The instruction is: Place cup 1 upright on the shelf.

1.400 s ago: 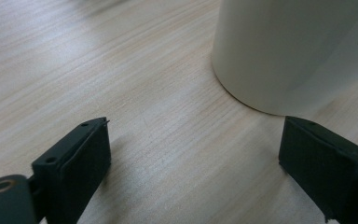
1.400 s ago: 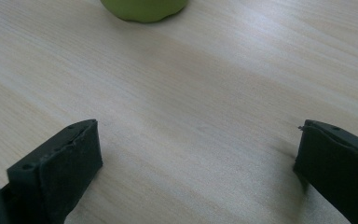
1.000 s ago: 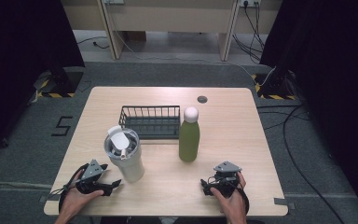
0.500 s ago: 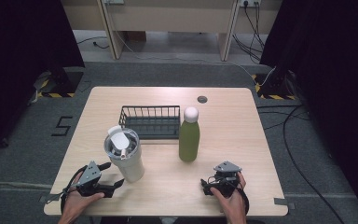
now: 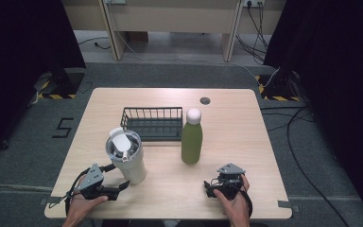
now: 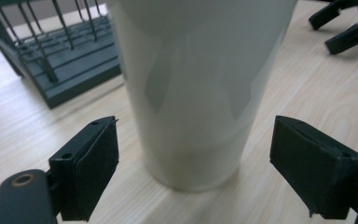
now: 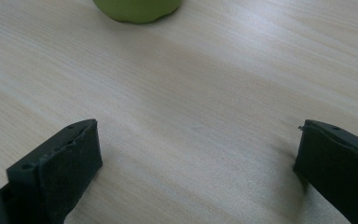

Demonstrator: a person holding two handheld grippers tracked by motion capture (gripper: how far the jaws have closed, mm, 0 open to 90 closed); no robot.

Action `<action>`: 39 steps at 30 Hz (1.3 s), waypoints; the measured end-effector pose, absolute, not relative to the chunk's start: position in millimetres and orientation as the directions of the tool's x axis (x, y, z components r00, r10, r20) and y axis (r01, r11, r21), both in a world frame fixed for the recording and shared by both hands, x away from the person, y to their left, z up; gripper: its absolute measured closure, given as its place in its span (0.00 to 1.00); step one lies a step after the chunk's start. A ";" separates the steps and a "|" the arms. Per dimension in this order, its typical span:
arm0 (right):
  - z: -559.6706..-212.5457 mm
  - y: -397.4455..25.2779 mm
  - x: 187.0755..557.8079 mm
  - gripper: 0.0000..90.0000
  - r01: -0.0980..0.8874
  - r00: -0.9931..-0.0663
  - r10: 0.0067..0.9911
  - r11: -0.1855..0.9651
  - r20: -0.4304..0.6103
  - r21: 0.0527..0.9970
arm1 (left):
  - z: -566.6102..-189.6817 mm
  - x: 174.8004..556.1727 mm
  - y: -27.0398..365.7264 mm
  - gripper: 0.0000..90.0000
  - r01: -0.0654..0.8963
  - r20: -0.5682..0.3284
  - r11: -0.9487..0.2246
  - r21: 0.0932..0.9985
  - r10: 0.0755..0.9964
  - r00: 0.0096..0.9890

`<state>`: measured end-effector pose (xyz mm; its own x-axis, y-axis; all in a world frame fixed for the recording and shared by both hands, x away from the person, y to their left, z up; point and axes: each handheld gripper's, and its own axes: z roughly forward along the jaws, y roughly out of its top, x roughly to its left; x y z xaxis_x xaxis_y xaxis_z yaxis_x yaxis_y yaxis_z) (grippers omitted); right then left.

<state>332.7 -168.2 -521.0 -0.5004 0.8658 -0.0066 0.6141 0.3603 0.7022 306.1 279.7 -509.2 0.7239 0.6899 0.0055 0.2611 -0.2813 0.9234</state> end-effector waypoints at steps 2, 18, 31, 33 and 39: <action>-521.0 -168.3 332.7 0.00 0.615 -0.499 0.866 0.360 -0.007 0.702 | -508.6 307.0 276.4 0.17 0.251 -0.001 -0.261 0.932 0.690 0.724; -521.0 -168.3 332.7 0.00 0.615 -0.499 0.867 0.360 -0.008 0.702 | -512.9 315.7 260.5 0.15 0.217 -0.007 -0.199 0.956 0.722 0.692; -521.0 -168.2 332.6 0.01 0.614 -0.499 0.866 0.360 -0.008 0.702 | -514.8 323.6 252.8 0.11 0.199 -0.007 -0.180 0.963 0.723 0.690; -521.0 -168.2 332.6 0.01 0.614 -0.499 0.867 0.360 -0.008 0.702 | -515.3 324.2 252.2 0.11 0.196 -0.007 -0.177 0.965 0.724 0.690; -521.0 -168.2 332.6 0.01 0.614 -0.499 0.866 0.360 -0.008 0.702 | -516.9 327.4 248.5 0.11 0.187 -0.011 -0.163 0.969 0.726 0.688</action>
